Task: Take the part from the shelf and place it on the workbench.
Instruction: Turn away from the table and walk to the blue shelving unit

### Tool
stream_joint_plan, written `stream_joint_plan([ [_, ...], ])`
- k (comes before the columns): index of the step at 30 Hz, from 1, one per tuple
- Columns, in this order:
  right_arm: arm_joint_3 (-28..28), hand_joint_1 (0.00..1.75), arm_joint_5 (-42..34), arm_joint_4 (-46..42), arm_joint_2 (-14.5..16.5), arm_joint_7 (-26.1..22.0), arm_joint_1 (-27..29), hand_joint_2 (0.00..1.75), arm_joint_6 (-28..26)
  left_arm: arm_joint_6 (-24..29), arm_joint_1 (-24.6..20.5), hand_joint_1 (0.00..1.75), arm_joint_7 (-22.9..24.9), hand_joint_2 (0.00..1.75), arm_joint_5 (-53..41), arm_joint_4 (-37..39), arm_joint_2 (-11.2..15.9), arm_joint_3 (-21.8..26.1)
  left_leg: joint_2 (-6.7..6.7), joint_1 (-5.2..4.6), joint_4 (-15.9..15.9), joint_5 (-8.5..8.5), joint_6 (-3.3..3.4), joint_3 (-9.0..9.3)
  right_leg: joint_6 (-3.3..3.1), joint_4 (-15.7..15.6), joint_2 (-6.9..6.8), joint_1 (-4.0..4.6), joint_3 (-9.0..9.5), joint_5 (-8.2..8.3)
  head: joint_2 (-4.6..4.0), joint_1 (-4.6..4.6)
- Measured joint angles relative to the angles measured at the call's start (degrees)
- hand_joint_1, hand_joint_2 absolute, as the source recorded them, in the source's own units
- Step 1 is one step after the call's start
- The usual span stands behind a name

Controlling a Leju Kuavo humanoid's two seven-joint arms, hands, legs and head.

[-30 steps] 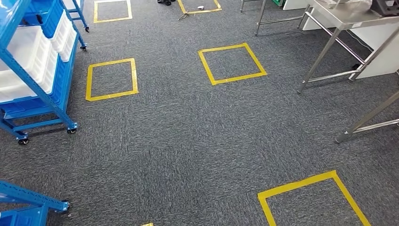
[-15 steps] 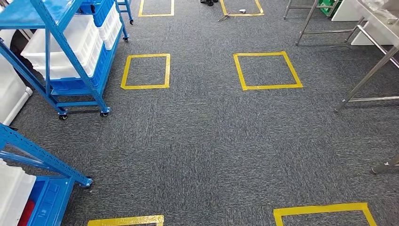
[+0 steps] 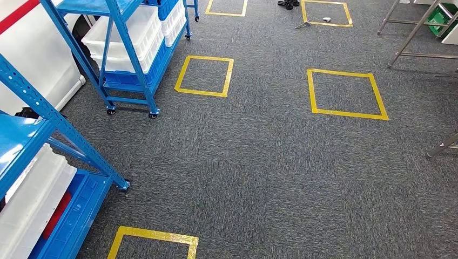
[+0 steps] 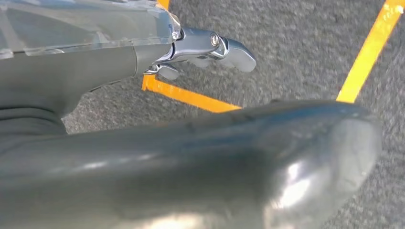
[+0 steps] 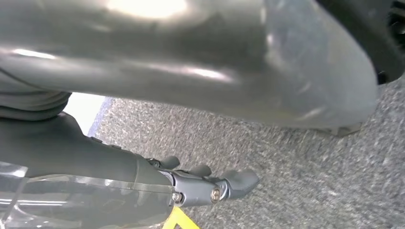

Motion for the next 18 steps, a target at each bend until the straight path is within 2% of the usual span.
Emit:
stream_joint_plan([
  [1,-0.06,0.0,-0.13,-0.01,-0.06,0.1,-0.15,0.0,-0.07,-0.05,0.11,0.0,0.01,0.0,-0.22,0.01,-0.1,-0.04,-0.57,0.13,-0.28,0.24,0.26,0.05,0.35,0.15,0.36,-0.11,0.09,-0.2,0.0,0.01],
  [2,-0.12,0.0,-0.25,-0.01,-0.17,0.21,-0.2,0.0,-0.13,-0.08,0.13,0.0,0.16,0.0,-0.41,0.01,-0.25,-0.1,-1.13,0.32,-0.59,0.52,0.56,0.15,0.69,0.91,1.64,-0.24,-0.15,-0.91,0.0,0.01],
  [3,-0.21,0.0,-0.36,-0.02,-0.32,0.33,-0.14,0.0,-0.18,-0.07,0.03,0.0,0.44,0.0,-0.59,0.02,-0.46,-0.2,-1.72,0.54,-0.9,0.82,0.86,0.2,1.03,2.8,3.44,-0.4,-0.93,-2.29,0.0,0.01],
  [4,-0.28,0.0,-0.39,-0.02,-0.57,0.45,0.04,0.0,-0.18,-0.02,-0.13,0.0,0.81,0.0,-0.69,0.02,-0.78,-0.31,-2.29,0.66,-1.03,1.06,1.04,0.18,1.33,5.86,5.47,-0.68,-2.31,-4.17,0.0,0.01],
  [5,-0.34,0.0,-0.38,-0.02,-0.82,0.57,0.24,0.0,-0.16,0.05,-0.33,0.0,1.23,0.0,-0.73,0.02,-1.08,-0.39,-2.95,0.69,-1.04,1.19,1.18,-0.01,1.53,9.74,6.81,-0.87,-4.16,-6.21,0.0,0.0],
  [6,-0.38,0.0,-0.3,-0.02,-1.16,0.76,0.43,0.0,-0.14,0.17,-0.47,0.0,1.65,0.0,-0.73,0.02,-1.45,-0.45,-3.71,0.69,-1.0,1.27,1.2,-0.17,1.73,13.51,7.34,-1.08,-5.97,-7.69,0.0,0.0],
  [7,-0.39,0.0,-0.21,-0.02,-1.55,1.0,0.62,0.0,-0.12,0.29,-0.52,0.0,1.99,0.0,-0.71,0.02,-1.81,-0.48,-4.46,0.71,-0.93,1.32,1.18,-0.26,1.91,15.93,7.5,-1.26,-7.17,-8.19,0.0,0.0],
  [8,-0.39,0.0,-0.1,-0.02,-1.99,1.27,0.78,0.0,-0.12,0.38,-0.52,0.0,2.26,0.0,-0.65,0.02,-2.18,-0.48,-5.29,0.75,-0.82,1.33,1.1,-0.3,2.07,16.2,7.56,-1.45,-7.4,-7.44,0.0,0.0],
  [9,-0.39,0.0,0.01,-0.02,-2.45,1.47,0.9,0.0,-0.12,0.45,-0.49,0.0,2.5,0.0,-0.59,0.03,-2.55,-0.48,-6.16,0.84,-0.66,1.31,0.96,-0.32,2.23,14.11,7.76,-1.67,-6.52,-5.6,0.0,0.0],
  [10,-0.39,0.0,0.08,-0.02,-2.86,1.59,1.0,0.0,-0.11,0.46,-0.48,0.0,2.66,0.0,-0.54,0.03,-2.89,-0.48,-6.97,0.95,-0.43,1.23,0.76,-0.34,2.36,10.22,8.49,-1.96,-4.79,-3.21,0.0,0.01],
  [11,-0.39,0.0,0.16,-0.02,-3.2,1.64,1.12,0.0,-0.1,0.45,-0.5,0.0,2.78,0.0,-0.48,0.04,-3.19,-0.48,-7.76,1.0,-0.17,1.14,0.44,-0.44,2.46,6.25,10.01,-2.22,-3.0,-1.44,0.0,0.01],
  [12,-0.4,0.0,0.28,-0.02,-3.45,1.64,1.19,0.0,-0.09,0.4,-0.55,0.0,2.86,0.0,-0.37,0.04,-3.42,-0.48,-8.51,1.03,0.11,1.06,0.04,-0.65,2.43,3.2,11.35,-2.37,-1.68,-0.29,0.0,0.01],
  [13,-0.4,0.0,0.42,-0.02,-3.6,1.64,1.24,0.0,-0.1,0.35,-0.6,0.0,2.89,0.0,-0.21,0.04,-3.57,-0.48,-9.12,1.03,0.29,1.07,-0.4,-0.91,2.3,1.52,12.35,-2.39,-1.01,0.11,0.0,0.01],
  [14,-0.41,0.0,0.56,-0.02,-3.71,1.64,1.25,0.0,-0.11,0.31,-0.61,0.0,2.88,0.0,-0.03,0.04,-3.68,-0.48,-9.71,1.07,0.34,1.18,-0.86,-1.15,2.01,1.18,12.67,-2.24,-0.92,-0.08,0.0,0.01],
  [16,-0.41,0.0,0.77,-0.03,-3.85,1.63,1.16,0.0,-0.16,0.26,-0.41,0.0,2.83,0.0,0.31,0.04,-3.79,-0.46,-10.5,1.3,0.25,1.43,-1.66,-1.52,1.13,1.02,11.22,-2.04,-0.91,0.18,0.0,0.0],
  [17,-0.41,0.0,0.8,-0.04,-3.91,1.63,1.14,0.0,-0.18,0.26,-0.25,0.0,2.82,0.0,0.41,0.04,-3.85,-0.46,-9.58,1.32,0.74,1.09,-1.9,-1.81,0.59,0.85,10.45,-2.02,-0.85,0.31,0.0,-0.01],
  [18,-0.41,0.0,0.82,-0.04,-3.93,1.62,1.16,0.0,-0.19,0.26,-0.17,0.0,2.81,0.0,0.47,0.04,-3.89,-0.46,-8.02,1.27,2.19,0.11,-2.05,-2.53,0.08,0.65,9.61,-2.01,-0.81,0.43,0.0,-0.01],
])
